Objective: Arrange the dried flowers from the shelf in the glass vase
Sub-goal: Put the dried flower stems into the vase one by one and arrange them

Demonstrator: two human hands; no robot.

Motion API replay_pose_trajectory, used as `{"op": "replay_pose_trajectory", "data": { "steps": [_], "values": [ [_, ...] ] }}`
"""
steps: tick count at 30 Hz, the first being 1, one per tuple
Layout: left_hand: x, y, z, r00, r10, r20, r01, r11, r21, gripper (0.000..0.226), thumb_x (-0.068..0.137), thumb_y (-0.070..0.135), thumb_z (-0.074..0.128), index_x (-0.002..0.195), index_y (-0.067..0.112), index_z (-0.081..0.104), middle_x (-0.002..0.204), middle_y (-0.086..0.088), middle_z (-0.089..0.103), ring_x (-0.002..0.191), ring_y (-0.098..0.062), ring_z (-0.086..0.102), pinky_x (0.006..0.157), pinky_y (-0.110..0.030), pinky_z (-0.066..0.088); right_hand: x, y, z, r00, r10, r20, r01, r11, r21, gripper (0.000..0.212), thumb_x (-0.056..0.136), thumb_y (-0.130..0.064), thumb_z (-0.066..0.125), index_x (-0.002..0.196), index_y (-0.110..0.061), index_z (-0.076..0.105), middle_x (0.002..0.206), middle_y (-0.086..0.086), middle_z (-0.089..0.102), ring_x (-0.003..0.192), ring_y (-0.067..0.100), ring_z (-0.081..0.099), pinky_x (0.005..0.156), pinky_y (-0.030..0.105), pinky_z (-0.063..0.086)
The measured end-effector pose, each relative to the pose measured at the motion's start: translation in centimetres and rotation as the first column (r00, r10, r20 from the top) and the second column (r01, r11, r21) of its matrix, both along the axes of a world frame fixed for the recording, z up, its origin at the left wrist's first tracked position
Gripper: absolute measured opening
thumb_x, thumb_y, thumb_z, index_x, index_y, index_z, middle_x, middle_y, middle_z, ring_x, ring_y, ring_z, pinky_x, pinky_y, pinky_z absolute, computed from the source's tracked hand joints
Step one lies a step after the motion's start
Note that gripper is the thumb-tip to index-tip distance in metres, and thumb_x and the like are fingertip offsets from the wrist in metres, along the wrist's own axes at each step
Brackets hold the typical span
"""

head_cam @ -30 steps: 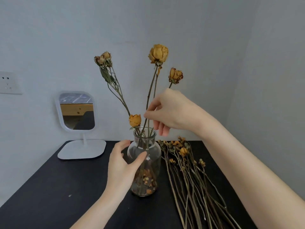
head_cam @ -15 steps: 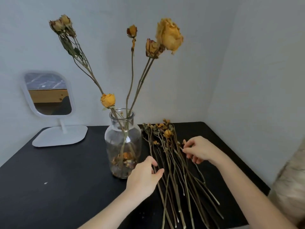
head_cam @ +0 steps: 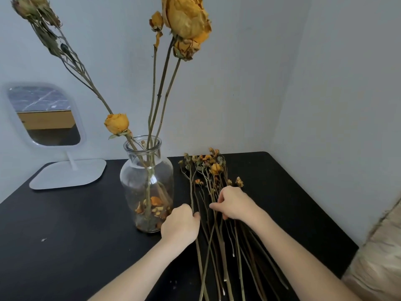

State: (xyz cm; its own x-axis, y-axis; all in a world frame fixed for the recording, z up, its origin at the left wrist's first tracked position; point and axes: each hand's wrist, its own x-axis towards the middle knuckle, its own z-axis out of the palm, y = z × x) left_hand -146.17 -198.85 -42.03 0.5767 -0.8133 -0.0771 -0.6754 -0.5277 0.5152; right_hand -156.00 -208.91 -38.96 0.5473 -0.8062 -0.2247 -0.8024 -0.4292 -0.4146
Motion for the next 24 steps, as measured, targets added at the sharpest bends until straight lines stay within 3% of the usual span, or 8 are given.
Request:
{"op": "replay_pose_trajectory", "data": {
  "steps": [5,10,13,18,24],
  "values": [
    [0.3,0.4,0.1,0.992,-0.004,-0.123,-0.005,0.997,-0.075,0.027,0.095,0.037,0.045,0.073,0.023,0.038,0.076,0.004,0.051,0.069,-0.014,0.051,0.056,-0.027,0.036,1.3,-0.3,-0.3,0.994,-0.057,-0.098,0.052,0.997,-0.054,0.03,0.088,-0.041,0.057,0.078,-0.013,0.062,0.075,0.002,0.069,0.079,0.018,0.066,0.078,0.036,0.054],
    [0.5,1.0,0.9,0.989,-0.035,-0.144,0.011,0.987,-0.161,0.026,0.094,0.037,0.047,0.074,0.021,0.041,0.068,0.003,0.05,0.062,-0.014,0.049,0.06,-0.03,0.041,1.4,-0.6,-0.3,0.989,-0.096,-0.117,0.091,0.995,-0.05,0.012,0.086,-0.021,0.06,0.09,-0.011,0.064,0.087,0.005,0.07,0.085,0.02,0.065,0.077,0.035,0.053],
    [0.8,1.5,1.6,0.989,-0.044,-0.144,0.012,0.976,-0.216,0.027,0.093,0.036,0.049,0.074,0.019,0.041,0.064,0.004,0.048,0.06,-0.015,0.048,0.064,-0.033,0.044,1.4,-0.7,-0.2,0.985,-0.11,-0.134,0.108,0.994,-0.027,0.012,0.084,-0.015,0.062,0.094,-0.01,0.064,0.095,0.007,0.068,0.088,0.022,0.065,0.081,0.038,0.054],
    [1.4,2.7,2.5,0.991,-0.066,-0.12,0.03,0.962,-0.273,0.029,0.092,0.035,0.051,0.071,0.018,0.041,0.056,0.004,0.045,0.053,-0.014,0.043,0.06,-0.032,0.043,1.4,-0.6,-0.2,0.989,-0.119,-0.087,0.116,0.993,-0.035,0.02,0.089,-0.031,0.057,0.089,-0.012,0.06,0.075,0.001,0.068,0.077,0.016,0.066,0.074,0.032,0.053],
    [1.8,4.5,2.6,0.993,-0.099,-0.07,0.074,0.954,-0.291,0.032,0.092,0.035,0.052,0.067,0.019,0.038,0.052,0.005,0.041,0.05,-0.011,0.039,0.058,-0.031,0.042,2.3,-0.5,-0.6,0.981,-0.147,-0.13,0.136,0.987,-0.085,0.026,0.086,-0.035,0.061,0.074,-0.014,0.052,0.076,0.002,0.068,0.076,0.017,0.064,0.075,0.034,0.054]
  ]
}}
